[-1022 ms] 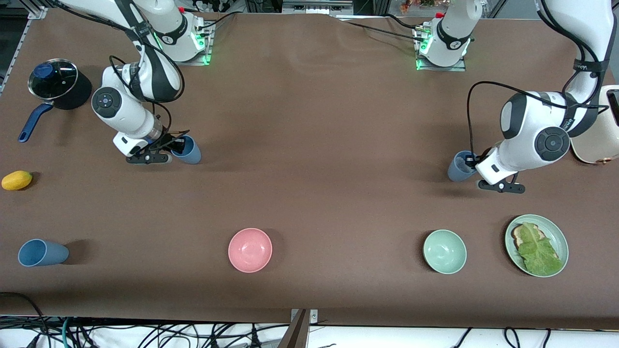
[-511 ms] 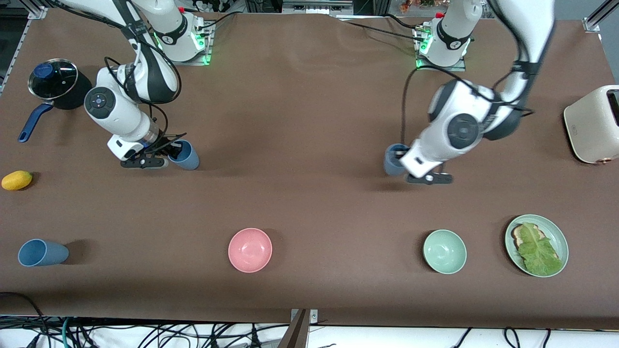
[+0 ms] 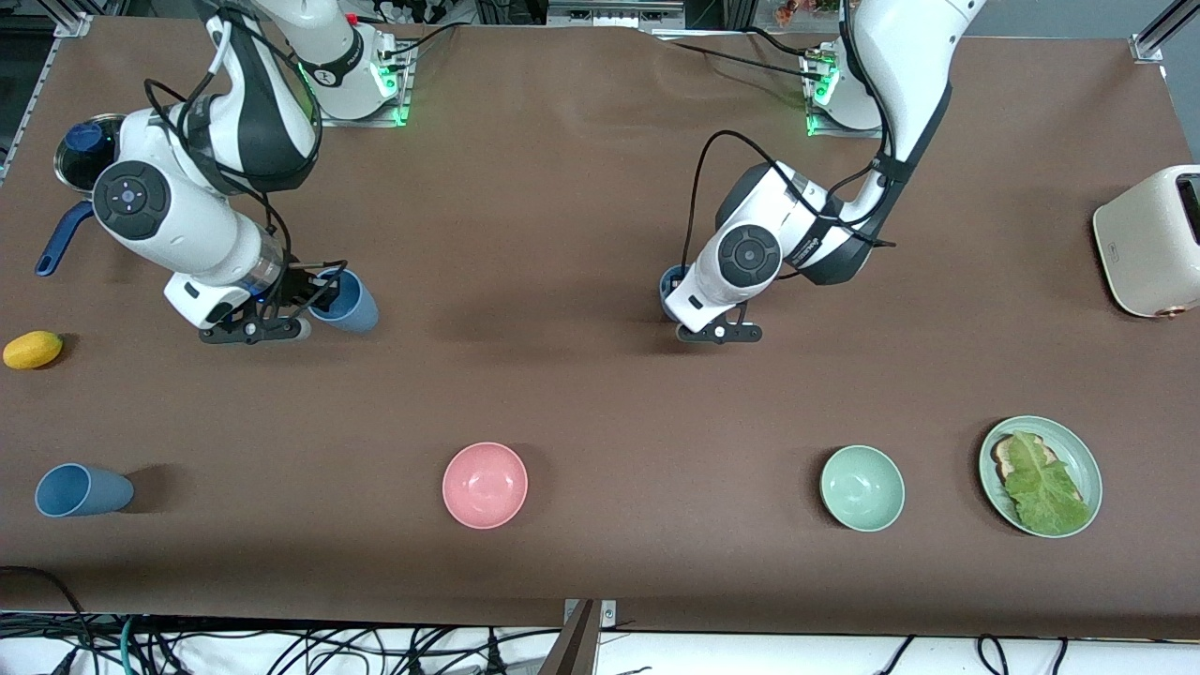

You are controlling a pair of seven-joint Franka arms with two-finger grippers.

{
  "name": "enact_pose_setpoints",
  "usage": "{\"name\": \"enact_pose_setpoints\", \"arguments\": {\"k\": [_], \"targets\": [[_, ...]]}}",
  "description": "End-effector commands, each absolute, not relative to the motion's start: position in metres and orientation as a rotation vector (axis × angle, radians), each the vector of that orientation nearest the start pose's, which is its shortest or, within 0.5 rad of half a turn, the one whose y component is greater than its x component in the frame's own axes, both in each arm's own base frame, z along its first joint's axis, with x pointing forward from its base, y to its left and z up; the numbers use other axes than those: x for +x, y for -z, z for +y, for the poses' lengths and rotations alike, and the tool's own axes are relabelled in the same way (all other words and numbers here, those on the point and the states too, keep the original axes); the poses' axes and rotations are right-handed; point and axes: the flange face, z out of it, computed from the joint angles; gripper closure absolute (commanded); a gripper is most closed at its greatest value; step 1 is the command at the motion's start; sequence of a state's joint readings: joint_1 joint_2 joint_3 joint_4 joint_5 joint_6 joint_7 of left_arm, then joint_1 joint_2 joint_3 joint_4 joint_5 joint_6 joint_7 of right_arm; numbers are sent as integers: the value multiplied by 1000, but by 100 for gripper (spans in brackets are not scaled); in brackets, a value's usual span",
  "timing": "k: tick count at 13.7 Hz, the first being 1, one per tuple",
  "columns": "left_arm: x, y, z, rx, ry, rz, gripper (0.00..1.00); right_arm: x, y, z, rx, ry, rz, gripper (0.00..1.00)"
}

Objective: Stack blue cups with both arms

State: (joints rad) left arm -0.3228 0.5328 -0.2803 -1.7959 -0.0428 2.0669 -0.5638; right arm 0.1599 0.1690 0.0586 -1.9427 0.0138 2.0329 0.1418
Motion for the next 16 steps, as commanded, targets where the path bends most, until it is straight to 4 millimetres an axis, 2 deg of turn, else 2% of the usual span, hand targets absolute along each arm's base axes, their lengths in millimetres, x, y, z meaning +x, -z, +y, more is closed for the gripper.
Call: {"name": "enact_pose_setpoints", "arguments": {"k": [1, 2, 5, 7, 10, 12, 14, 16], "targets": [[527, -258, -360, -3181, -503, -38, 15, 570, -399, 160, -3137, -129, -68, 100], [530, -262, -357, -3191, -505, -49, 0, 569, -404, 173, -3137, -113, -58, 100], [539, -318, -341, -3204, -402, -51, 0, 564, -415, 225, -3133, -79, -5, 100], [552, -371, -316, -3221, -322, -102, 0, 555, -416, 268, -3130, -69, 66, 100], [575, -445, -270, -3164, -212, -136, 0, 540, -421, 331, -3122, -70, 161, 100], [586, -483, -243, -3126, -191, -53, 0, 523, -425, 389, -3115, -65, 259, 100], [598, -515, -195, -3127, -212, 74, 0, 500, -420, 451, -3106, -42, 347, 100], [596, -549, -152, -3134, -162, 135, 0, 485, -416, 493, -3080, -35, 425, 100]]}}
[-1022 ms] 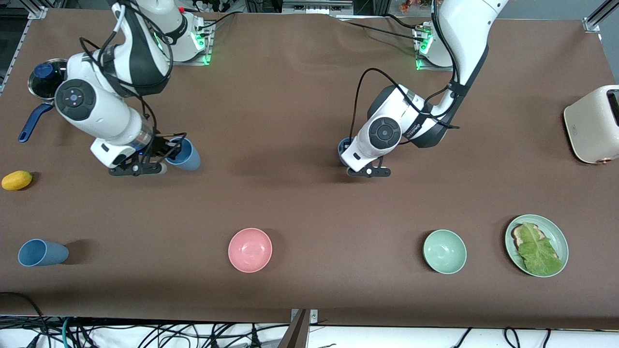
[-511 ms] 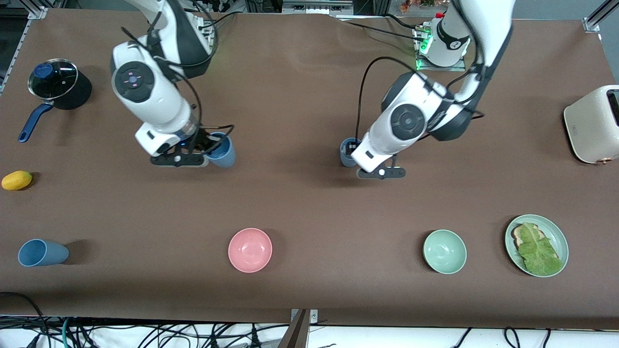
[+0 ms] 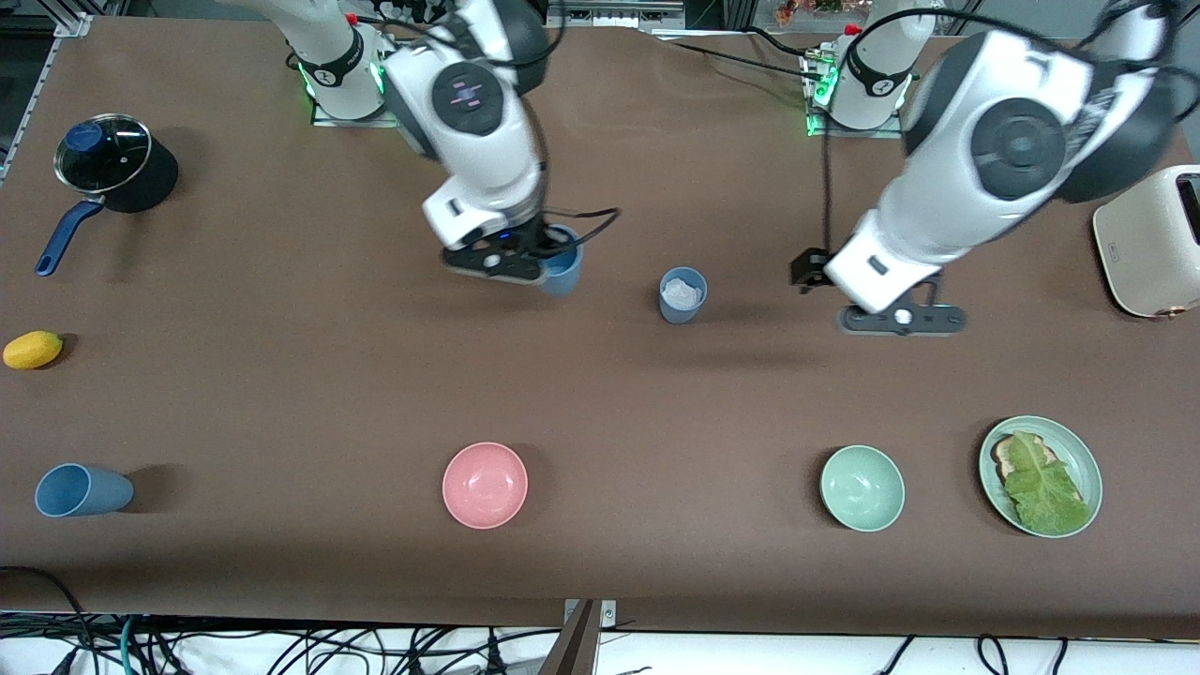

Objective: Stack blue cups with both arms

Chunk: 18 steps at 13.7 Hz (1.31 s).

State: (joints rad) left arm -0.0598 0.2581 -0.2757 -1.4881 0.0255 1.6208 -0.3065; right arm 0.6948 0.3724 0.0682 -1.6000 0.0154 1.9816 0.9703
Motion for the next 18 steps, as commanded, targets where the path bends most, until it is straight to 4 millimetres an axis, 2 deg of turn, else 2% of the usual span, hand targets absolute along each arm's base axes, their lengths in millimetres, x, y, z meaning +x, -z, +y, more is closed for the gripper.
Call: {"name": "enact_pose_setpoints", "arguments": {"k": [1, 3, 4, 5, 6, 7, 9, 11, 12, 14, 15, 18], "targets": [[590, -566, -140, -3133, -140, 156, 0, 480, -420, 514, -3054, -18, 471, 100], [581, -584, -109, -3133, -140, 129, 0, 472, -418, 553, -3006, -2, 576, 100], [571, -596, -104, -3111, -111, 154, 0, 469, -417, 569, -2982, 5, 611, 100], [563, -594, -96, -3113, -121, 153, 0, 469, -414, 582, -2961, 10, 638, 100], [553, -601, -77, -3110, -96, 120, 0, 470, -411, 591, -2938, 15, 678, 100], [542, -599, -74, -3110, -51, 109, 0, 469, -406, 599, -2923, 16, 706, 100], [530, -597, -60, -3111, 30, 61, 0, 467, -399, 604, -2931, 17, 707, 100], [534, -592, -64, -3119, 1, 66, 0, 468, -388, 604, -2941, 12, 715, 100], [532, -588, -63, -3171, -80, 56, 0, 467, -386, 606, -2943, 14, 708, 100], [533, -599, -61, -3236, -110, 31, 0, 467, -378, 608, -2939, 16, 708, 100], [532, -600, -65, -3232, -105, 36, 0, 466, -373, 611, -2938, 18, 703, 100], [534, -602, -60, -3192, -86, 36, 0, 462, -362, 617, -2934, 25, 712, 100]]}}
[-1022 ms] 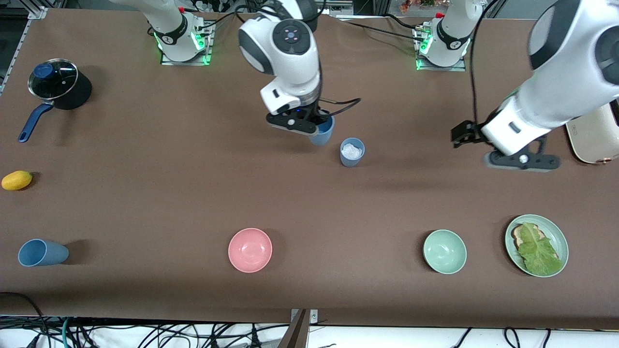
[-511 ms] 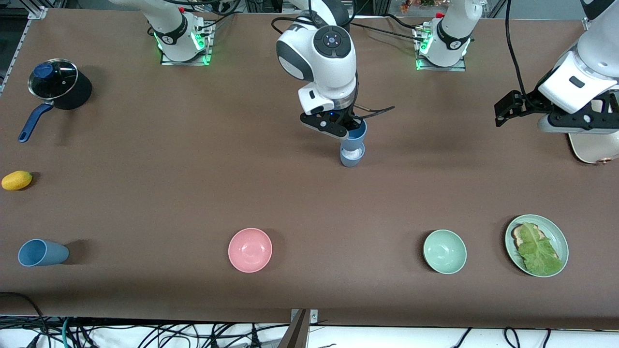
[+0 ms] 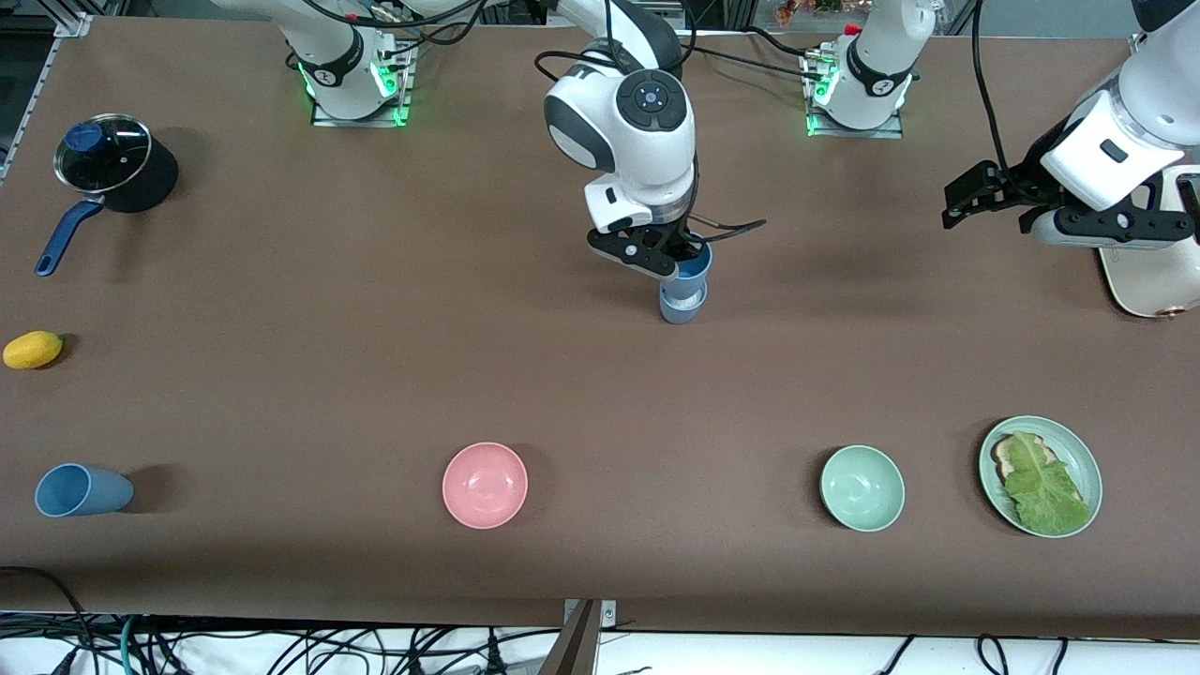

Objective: Stack blue cups with both arms
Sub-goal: 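Lower the held blue cup onto the filled cup with the right gripper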

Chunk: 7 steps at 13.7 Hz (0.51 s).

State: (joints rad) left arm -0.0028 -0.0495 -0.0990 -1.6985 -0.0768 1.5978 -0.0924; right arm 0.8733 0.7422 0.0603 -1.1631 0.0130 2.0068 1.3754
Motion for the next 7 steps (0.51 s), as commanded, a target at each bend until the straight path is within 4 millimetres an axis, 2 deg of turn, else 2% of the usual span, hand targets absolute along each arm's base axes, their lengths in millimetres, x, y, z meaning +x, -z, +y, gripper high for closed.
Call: {"name": "enact_pose_setpoints", "arguments": {"k": [1, 3, 7], "targets": [[535, -604, -58, -3184, -75, 31, 0, 461, -358, 619, -2934, 31, 712, 100], [537, -603, -57, -3181, -77, 24, 0, 458, -347, 622, -2953, 45, 699, 100], [536, -602, -65, -3180, -85, 46, 0, 457, -345, 622, -2958, 42, 698, 100]]}}
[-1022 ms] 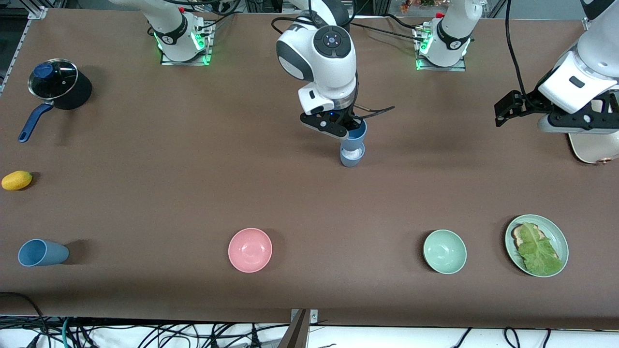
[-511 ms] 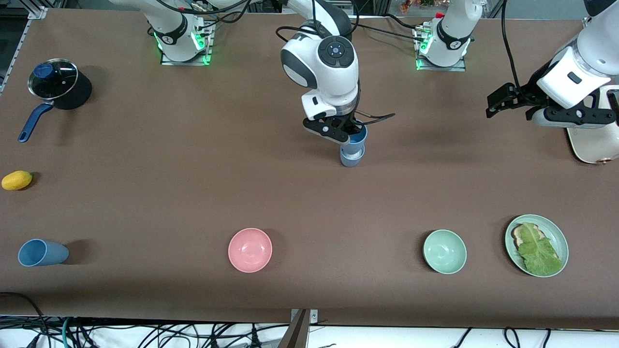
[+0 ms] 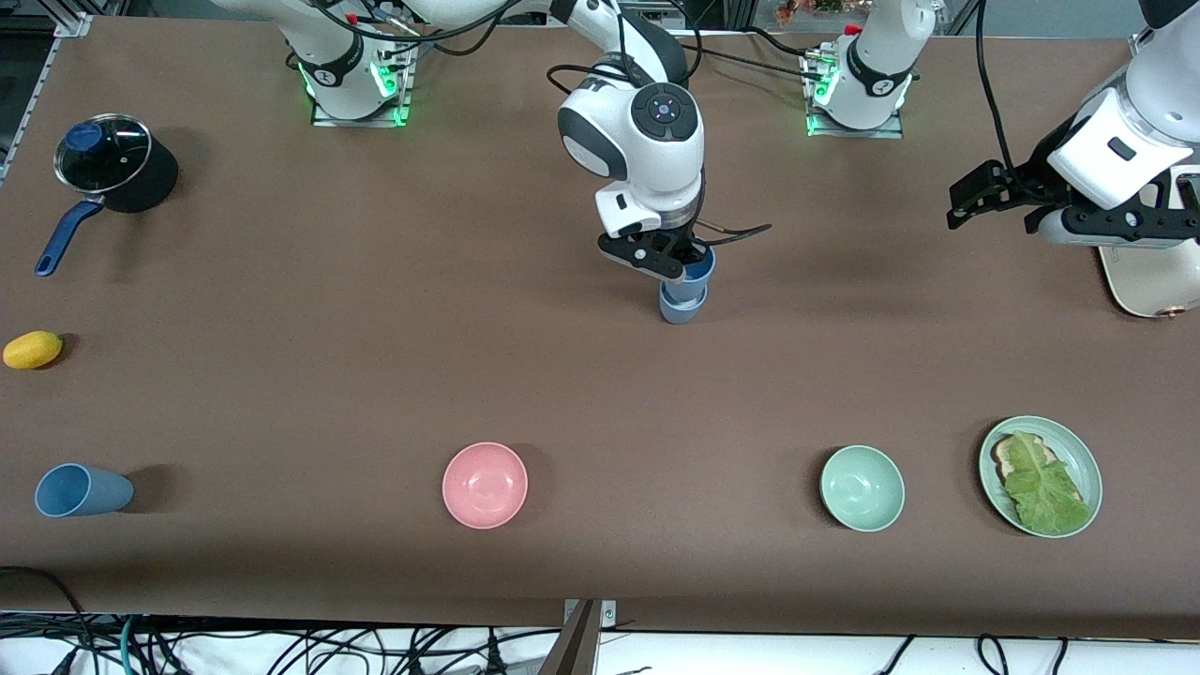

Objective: Stack blue cups with both arms
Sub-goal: 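Open the right gripper and lift it off the stacked cups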

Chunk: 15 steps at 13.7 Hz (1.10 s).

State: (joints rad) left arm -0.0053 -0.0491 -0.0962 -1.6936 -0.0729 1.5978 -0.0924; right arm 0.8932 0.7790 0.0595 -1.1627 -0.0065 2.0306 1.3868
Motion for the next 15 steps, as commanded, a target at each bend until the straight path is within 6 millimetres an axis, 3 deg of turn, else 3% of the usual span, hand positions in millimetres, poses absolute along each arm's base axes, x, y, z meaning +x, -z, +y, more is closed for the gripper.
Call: {"name": "enact_pose_setpoints", "arguments": {"k": [1, 2, 3, 5, 6, 8, 9, 10, 12, 14, 15], "targets": [[536, -601, -65, -3180, -90, 46, 0, 457, -343, 622, -2959, 41, 698, 100], [535, -602, -64, -3180, -89, 46, 0, 457, -339, 622, -2965, 39, 699, 82], [535, -602, -62, -3180, -92, 41, 0, 457, -337, 621, -2971, 45, 696, 46], [535, -602, -59, -3180, -94, 41, 0, 458, -337, 621, -2974, 53, 693, 25], [533, -602, -57, -3178, -120, 37, 0, 462, -339, 618, -2971, 55, 697, 25], [531, -601, -54, -3176, -147, 31, 0, 475, -351, 605, -2978, 79, 714, 12], [531, -601, -53, -3175, -144, 28, 0, 483, -358, 594, -3004, 90, 726, 1], [532, -601, -53, -3177, -142, 31, 0, 495, -364, 578, -3052, 85, 679, 1], [531, -601, -58, -3174, -140, 31, 0, 529, -402, 530, -3103, 52, 492, 0], [531, -601, -57, -3174, -140, 28, 0, 575, -433, 463, -3100, -25, 398, 0], [532, -601, -58, -3174, -142, 30, 0, 584, -444, 441, -3108, -48, 312, 0]]}}
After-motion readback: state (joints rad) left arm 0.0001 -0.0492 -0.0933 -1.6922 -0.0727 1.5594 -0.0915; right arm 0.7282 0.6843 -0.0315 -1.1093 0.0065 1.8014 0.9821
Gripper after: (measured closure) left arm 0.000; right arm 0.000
